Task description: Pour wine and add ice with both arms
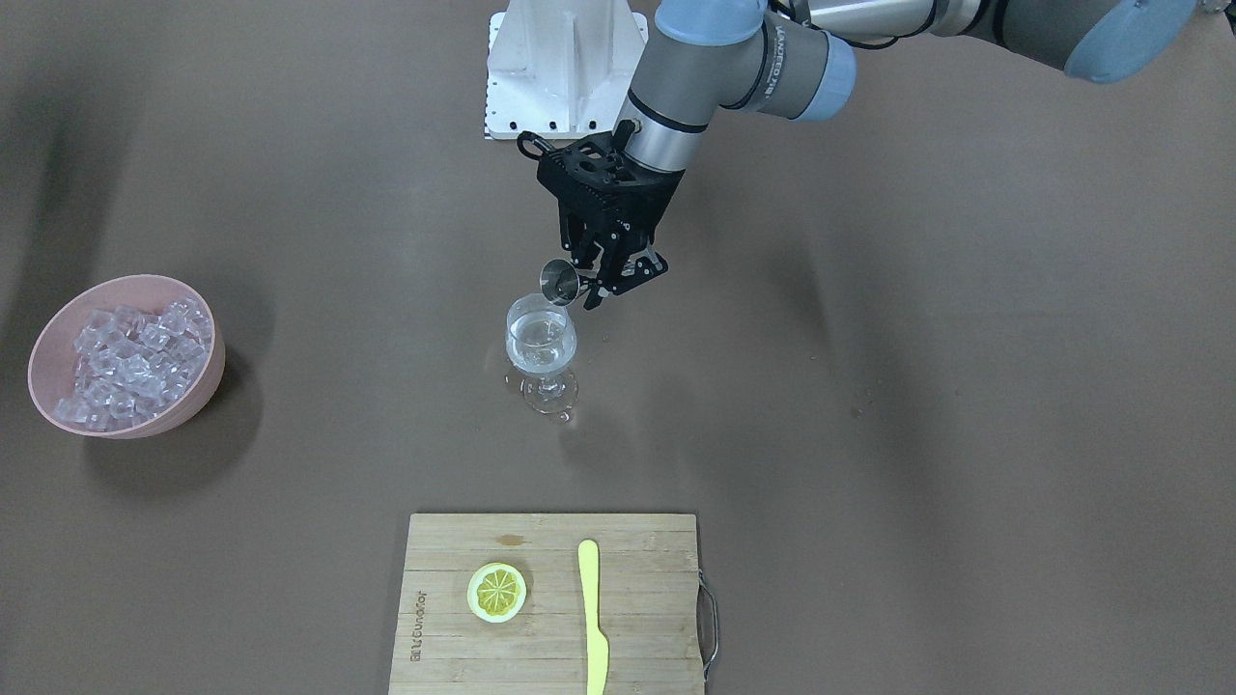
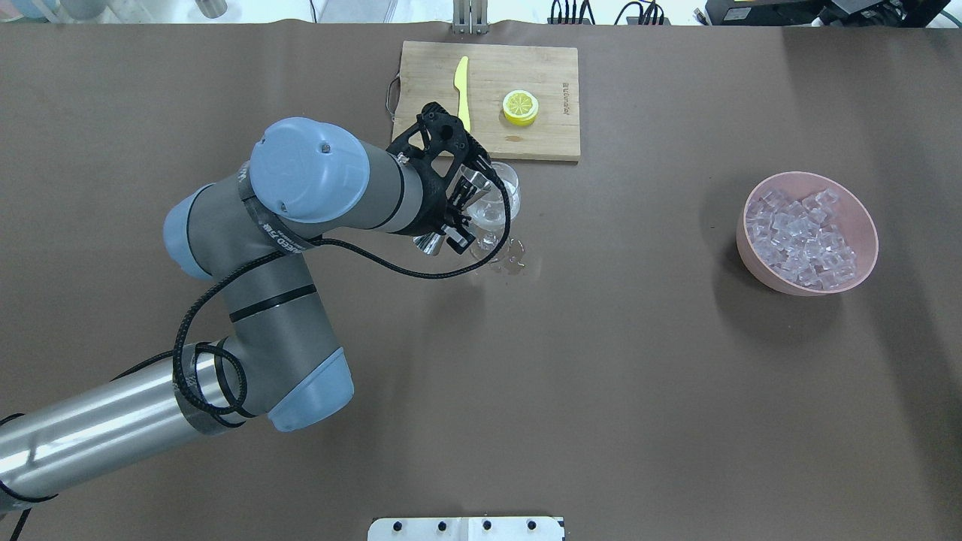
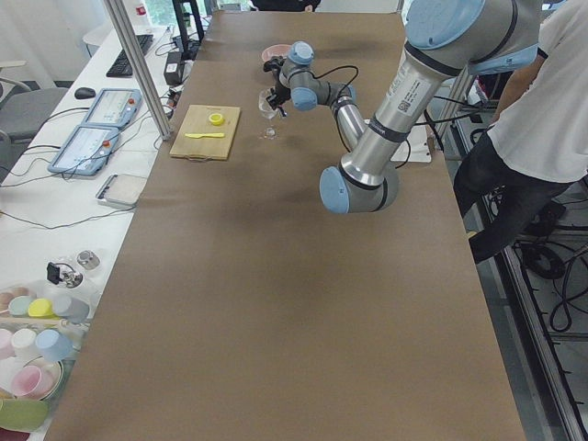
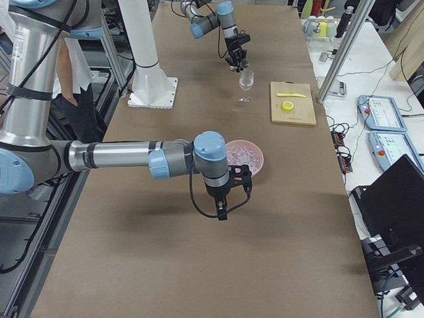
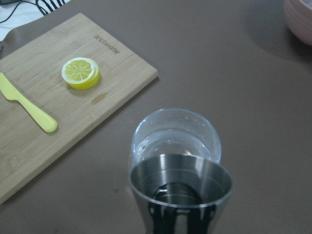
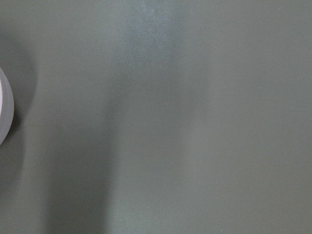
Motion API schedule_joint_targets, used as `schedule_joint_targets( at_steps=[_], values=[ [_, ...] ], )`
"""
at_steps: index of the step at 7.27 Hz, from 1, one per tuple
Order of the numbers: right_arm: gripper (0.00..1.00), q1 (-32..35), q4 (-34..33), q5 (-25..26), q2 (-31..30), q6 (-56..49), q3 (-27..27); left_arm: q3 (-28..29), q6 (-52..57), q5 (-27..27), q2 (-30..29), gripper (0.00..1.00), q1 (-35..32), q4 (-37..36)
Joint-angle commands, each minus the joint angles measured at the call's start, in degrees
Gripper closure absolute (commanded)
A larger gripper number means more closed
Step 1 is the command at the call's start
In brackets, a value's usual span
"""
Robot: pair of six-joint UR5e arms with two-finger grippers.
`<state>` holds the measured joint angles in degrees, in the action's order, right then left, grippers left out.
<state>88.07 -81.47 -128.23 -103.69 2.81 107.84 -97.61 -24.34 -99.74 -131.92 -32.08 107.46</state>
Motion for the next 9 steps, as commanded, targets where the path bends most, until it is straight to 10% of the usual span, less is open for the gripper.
schedule_joint_targets(
  at_steps=[1, 9],
  values=[
    [0.0, 0.0, 0.0, 0.0, -0.1, 0.0, 0.0, 0.0, 2.0, 0.1, -1.6, 1.0, 0.0, -4.8],
    [0.0, 0.0, 0.0, 0.0, -0.1, 0.0, 0.1, -0.1, 5.4, 0.2, -8.1, 1.0, -1.0, -20.2]
  ],
)
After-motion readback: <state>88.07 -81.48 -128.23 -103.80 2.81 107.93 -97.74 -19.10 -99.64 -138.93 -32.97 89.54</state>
